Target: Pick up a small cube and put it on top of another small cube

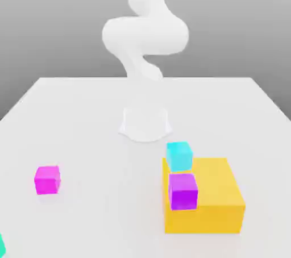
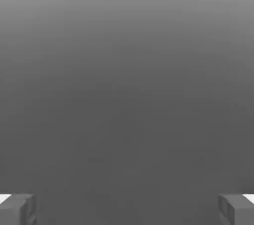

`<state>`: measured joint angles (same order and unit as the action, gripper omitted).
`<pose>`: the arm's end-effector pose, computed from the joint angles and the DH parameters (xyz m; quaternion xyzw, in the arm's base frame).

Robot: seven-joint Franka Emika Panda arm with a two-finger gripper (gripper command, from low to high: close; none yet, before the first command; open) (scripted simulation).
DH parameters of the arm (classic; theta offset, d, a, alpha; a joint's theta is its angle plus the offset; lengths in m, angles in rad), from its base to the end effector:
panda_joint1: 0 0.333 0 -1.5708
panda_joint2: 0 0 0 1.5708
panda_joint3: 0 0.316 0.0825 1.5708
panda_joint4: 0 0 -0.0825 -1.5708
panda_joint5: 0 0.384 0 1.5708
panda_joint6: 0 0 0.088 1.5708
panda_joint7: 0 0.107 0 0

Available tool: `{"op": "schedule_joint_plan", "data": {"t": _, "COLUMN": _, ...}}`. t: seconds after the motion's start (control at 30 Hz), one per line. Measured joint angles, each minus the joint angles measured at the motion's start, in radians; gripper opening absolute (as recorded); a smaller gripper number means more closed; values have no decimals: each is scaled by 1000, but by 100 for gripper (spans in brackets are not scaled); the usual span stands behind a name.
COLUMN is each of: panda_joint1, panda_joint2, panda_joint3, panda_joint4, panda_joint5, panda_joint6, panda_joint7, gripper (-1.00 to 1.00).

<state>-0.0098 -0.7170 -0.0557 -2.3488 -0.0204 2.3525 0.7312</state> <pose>0.3787 -0.0320 0.6615 -0.8642 0.3592 -0.3295 0.1247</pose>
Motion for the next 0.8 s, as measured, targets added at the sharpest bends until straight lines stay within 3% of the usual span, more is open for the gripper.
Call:
{"op": "schedule_joint_plan", "data": {"t": 0.27, "panda_joint1": -44, "panda_joint2": 294, "panda_joint3": -216, "panda_joint4": -169, "panda_joint5": -42, "panda_joint6": 187, "panda_joint7": -266, "gripper": 0}}
{"op": "schedule_joint_plan", "data": {"t": 0.5, "panda_joint1": -91, "panda_joint2": 547, "panda_joint3": -396, "panda_joint4": -311, "panda_joint5": -10, "panda_joint6": 346, "panda_joint7": -538, "gripper": 0}}
{"op": "schedule_joint_plan", "data": {"t": 0.67, "panda_joint1": -166, "panda_joint2": 742, "panda_joint3": -466, "panda_joint4": -411, "panda_joint5": 96, "panda_joint6": 458, "panda_joint7": -789, "gripper": 0}}
{"op": "schedule_joint_plan", "data": {"t": 0.8, "panda_joint1": -256, "panda_joint2": 898, "panda_joint3": -345, "panda_joint4": -400, "panda_joint5": 317, "panda_joint6": 557, "panda_joint7": -983, "gripper": 0}}
